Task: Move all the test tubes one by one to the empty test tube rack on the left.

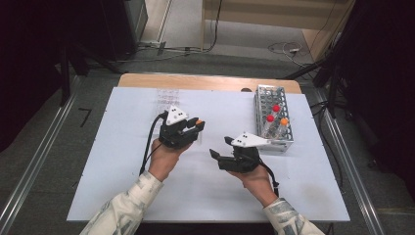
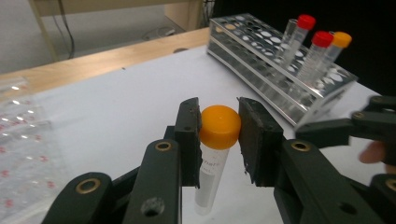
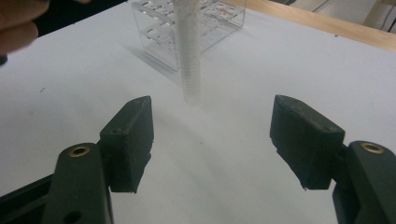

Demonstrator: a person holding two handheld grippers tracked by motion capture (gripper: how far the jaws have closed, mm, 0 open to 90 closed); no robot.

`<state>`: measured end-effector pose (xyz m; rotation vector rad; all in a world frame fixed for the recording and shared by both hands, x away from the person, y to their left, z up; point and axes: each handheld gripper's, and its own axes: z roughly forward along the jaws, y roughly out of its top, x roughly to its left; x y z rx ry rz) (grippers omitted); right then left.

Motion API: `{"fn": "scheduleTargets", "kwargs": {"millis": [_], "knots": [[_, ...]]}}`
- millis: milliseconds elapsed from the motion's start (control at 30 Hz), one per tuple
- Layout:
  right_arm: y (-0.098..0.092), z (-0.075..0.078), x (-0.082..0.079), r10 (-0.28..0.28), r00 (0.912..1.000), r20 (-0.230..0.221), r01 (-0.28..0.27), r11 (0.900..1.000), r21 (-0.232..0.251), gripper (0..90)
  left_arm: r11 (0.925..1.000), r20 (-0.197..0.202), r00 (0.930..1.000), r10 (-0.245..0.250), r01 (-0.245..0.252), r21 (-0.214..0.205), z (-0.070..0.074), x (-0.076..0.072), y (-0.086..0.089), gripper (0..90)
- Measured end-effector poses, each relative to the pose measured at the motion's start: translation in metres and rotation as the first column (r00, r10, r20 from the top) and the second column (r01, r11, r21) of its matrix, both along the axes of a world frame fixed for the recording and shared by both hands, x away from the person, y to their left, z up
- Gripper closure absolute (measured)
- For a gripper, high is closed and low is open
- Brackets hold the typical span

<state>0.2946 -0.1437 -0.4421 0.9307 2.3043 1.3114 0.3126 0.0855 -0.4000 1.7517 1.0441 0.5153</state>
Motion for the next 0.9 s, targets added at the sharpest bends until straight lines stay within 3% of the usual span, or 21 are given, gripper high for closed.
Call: {"fn": "scheduleTargets", "kwargs": {"millis": [400,733,900], "knots": [[-0.035,0.003,-0.004,-0.052,0.9986,-0.007,0.052,0.9985,0.018,25.7,0.9944,0.026,0.9942,0.104,-0.104,0.015,0.024,0.03,0.031,70.3],[-0.065,0.003,-0.007,-0.09,0.9957,-0.018,0.091,0.995,0.041,25.1,0.9826,0.041,0.9818,0.186,-0.185,-0.01,0.033,0.041,0.053,70.3],[-0.072,0.004,-0.008,-0.102,0.9946,-0.018,0.103,0.9934,0.05,25.1,0.9772,0.052,0.9759,0.212,-0.212,0.001,0.036,0.046,0.059,70.3]]}}
